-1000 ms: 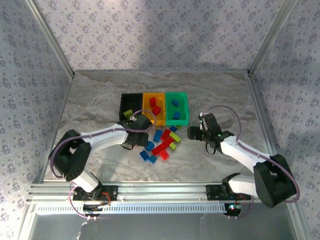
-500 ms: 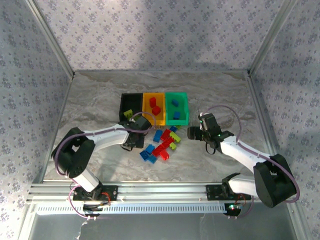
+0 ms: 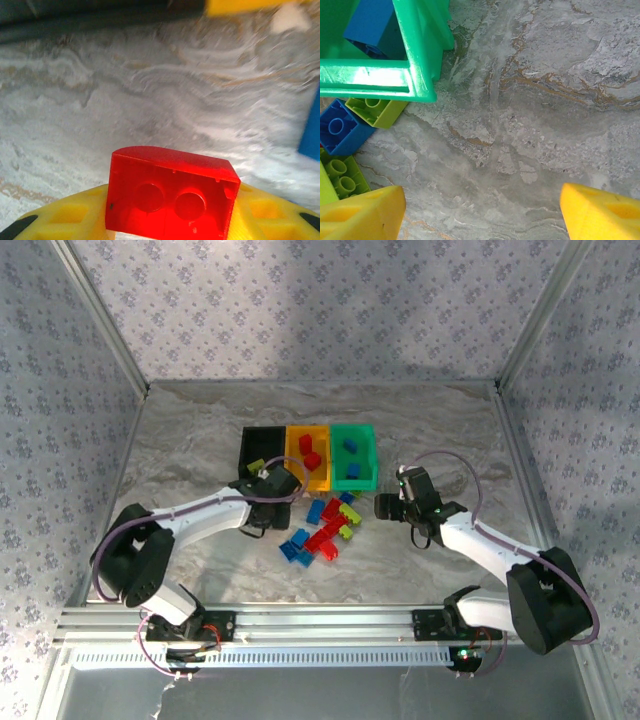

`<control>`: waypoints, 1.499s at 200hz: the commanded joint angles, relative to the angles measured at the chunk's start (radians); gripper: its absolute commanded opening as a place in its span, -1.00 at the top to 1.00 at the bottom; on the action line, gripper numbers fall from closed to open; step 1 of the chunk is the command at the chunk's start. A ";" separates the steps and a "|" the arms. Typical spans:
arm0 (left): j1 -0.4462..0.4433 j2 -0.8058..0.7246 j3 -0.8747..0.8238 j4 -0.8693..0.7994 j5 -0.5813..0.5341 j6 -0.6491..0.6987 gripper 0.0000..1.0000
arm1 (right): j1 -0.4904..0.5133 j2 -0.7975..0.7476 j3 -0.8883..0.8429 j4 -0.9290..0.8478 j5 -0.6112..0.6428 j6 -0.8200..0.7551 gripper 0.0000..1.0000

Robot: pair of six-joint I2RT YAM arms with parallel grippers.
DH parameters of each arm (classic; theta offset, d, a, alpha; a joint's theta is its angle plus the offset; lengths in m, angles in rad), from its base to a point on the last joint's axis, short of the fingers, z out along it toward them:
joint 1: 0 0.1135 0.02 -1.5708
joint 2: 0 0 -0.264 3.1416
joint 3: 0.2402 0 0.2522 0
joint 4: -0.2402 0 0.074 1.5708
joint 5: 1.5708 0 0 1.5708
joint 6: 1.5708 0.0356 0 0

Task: Sort the legos into containers by color
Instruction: Pick up the lego from the center of the table, then place the lego in the container.

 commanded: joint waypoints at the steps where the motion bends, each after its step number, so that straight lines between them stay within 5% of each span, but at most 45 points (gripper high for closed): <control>1: 0.005 -0.005 0.098 -0.014 0.000 0.048 0.07 | 0.008 0.005 0.006 -0.013 0.013 0.012 -0.65; 85: 0.076 0.363 0.680 -0.252 0.018 0.222 0.03 | 0.015 0.010 0.003 -0.010 0.016 0.015 -0.65; 117: 0.092 0.447 0.794 -0.295 -0.002 0.233 -0.28 | 0.016 0.010 0.001 -0.006 0.014 0.014 -0.65; 147: 0.080 0.406 0.743 -0.245 0.021 0.234 -0.56 | 0.018 0.024 0.009 -0.003 0.009 0.013 -0.65; 253: -0.065 -0.036 0.183 0.059 0.010 0.180 -0.51 | 0.026 0.038 0.014 -0.007 0.018 0.011 -0.65; 300: -0.152 -0.091 0.003 0.120 0.002 0.145 -0.47 | 0.034 0.047 0.021 -0.010 0.021 0.010 -0.65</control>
